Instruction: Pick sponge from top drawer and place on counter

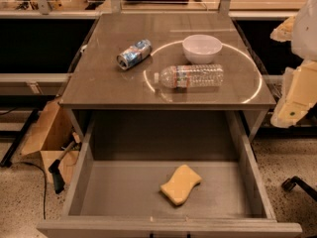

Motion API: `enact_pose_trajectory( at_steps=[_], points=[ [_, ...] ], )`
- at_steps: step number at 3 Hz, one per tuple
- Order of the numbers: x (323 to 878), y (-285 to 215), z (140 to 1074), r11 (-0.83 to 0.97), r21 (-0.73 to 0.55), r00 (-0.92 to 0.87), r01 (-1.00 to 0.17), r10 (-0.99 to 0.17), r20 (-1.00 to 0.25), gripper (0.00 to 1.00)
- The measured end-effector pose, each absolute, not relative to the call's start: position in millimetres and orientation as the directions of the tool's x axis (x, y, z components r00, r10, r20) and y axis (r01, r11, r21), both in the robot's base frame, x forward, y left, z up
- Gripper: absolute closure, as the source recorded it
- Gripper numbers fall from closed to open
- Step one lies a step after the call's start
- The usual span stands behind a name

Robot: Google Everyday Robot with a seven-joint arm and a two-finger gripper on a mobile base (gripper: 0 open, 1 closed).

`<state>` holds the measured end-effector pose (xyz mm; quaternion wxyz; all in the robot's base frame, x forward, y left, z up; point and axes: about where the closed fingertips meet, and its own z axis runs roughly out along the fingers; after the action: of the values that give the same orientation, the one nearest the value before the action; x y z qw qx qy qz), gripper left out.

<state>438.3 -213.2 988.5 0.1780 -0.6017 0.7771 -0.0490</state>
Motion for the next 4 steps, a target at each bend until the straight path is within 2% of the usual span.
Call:
enact_pose_trajectory(
  at_steps=[2,4],
  points=[
    [436.6,-213.3,988.8,0.214,-0.314,-0.142,-0.925,-0.961,-0.237,0.00],
    [430.3,-214.9,991.7,-0.002,-0.361,0.134,-0.932,-0.931,-0.341,0.00]
  ],
)
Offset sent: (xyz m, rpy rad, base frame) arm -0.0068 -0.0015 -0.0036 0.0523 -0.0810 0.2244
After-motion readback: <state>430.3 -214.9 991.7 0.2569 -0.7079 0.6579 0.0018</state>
